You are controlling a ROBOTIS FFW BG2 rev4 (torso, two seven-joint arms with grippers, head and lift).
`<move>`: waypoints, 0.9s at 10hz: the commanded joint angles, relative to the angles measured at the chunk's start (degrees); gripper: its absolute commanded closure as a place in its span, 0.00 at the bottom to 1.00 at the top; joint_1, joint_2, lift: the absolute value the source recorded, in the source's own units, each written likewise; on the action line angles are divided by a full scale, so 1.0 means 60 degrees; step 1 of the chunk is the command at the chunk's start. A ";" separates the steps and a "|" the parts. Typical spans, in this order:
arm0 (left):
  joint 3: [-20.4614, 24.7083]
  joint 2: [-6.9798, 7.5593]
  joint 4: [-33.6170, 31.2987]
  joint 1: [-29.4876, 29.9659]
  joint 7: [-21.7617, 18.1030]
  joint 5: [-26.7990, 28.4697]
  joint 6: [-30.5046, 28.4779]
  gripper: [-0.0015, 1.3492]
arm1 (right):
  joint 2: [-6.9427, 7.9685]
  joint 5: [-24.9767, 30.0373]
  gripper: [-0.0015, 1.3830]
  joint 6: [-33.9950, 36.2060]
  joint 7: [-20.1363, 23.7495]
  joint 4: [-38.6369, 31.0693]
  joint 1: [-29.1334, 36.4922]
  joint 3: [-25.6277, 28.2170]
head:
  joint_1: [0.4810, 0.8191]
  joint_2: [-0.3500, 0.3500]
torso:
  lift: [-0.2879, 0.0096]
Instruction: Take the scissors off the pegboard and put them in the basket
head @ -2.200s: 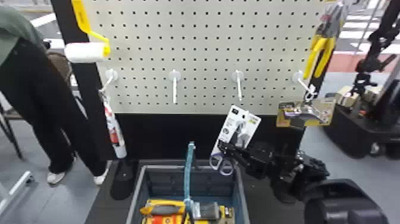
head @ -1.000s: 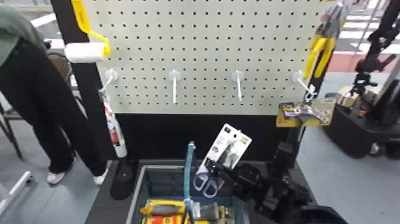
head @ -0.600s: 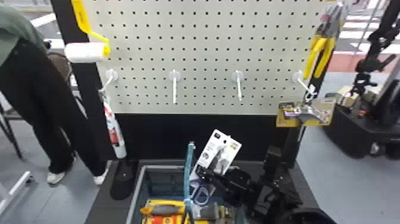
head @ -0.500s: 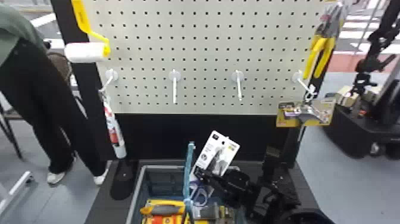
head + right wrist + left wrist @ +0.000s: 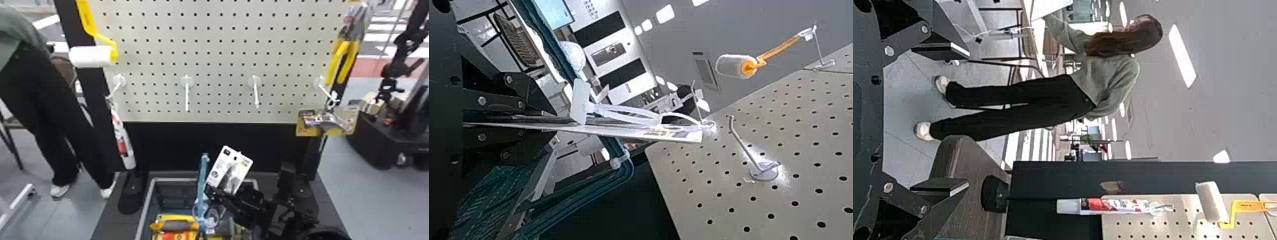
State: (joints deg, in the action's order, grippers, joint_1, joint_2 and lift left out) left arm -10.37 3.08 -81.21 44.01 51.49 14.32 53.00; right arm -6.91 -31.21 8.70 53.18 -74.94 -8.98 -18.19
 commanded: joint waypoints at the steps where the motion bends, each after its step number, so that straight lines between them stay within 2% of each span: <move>1: 0.0000 0.0000 0.0000 0.0011 0.0002 0.0000 0.0000 0.27 | -0.0005 -0.0057 0.80 0.0000 -0.0001 0.0080 -0.0035 -0.0015 | 0.20 0.50 | 0.63; 3: 0.0000 0.0015 0.0000 0.0011 0.0002 -0.0014 0.0015 0.27 | -0.0034 -0.0101 0.15 -0.0073 -0.0001 0.0103 -0.0097 0.0015 | 0.20 0.50 | 0.63; 4: 0.0000 0.0015 0.0000 0.0011 0.0002 -0.0014 0.0015 0.27 | -0.0049 -0.0101 0.03 -0.0088 -0.0001 0.0080 -0.0118 0.0029 | 0.20 0.50 | 0.63; 6: 0.0000 0.0015 0.0000 0.0011 0.0002 -0.0014 0.0015 0.27 | -0.0049 -0.0115 0.12 -0.0132 -0.0001 0.0080 -0.0138 0.0044 | 0.20 0.50 | 0.63; 9: 0.0000 0.0015 0.0000 0.0011 0.0002 -0.0014 0.0015 0.27 | -0.0049 -0.0145 0.14 -0.0147 -0.0001 0.0080 -0.0138 0.0044 | 0.20 0.50 | 0.63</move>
State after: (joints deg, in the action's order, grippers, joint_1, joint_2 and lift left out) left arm -10.37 3.16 -81.22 44.15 51.49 14.21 53.09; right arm -7.21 -32.04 7.83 53.10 -74.46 -9.81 -17.91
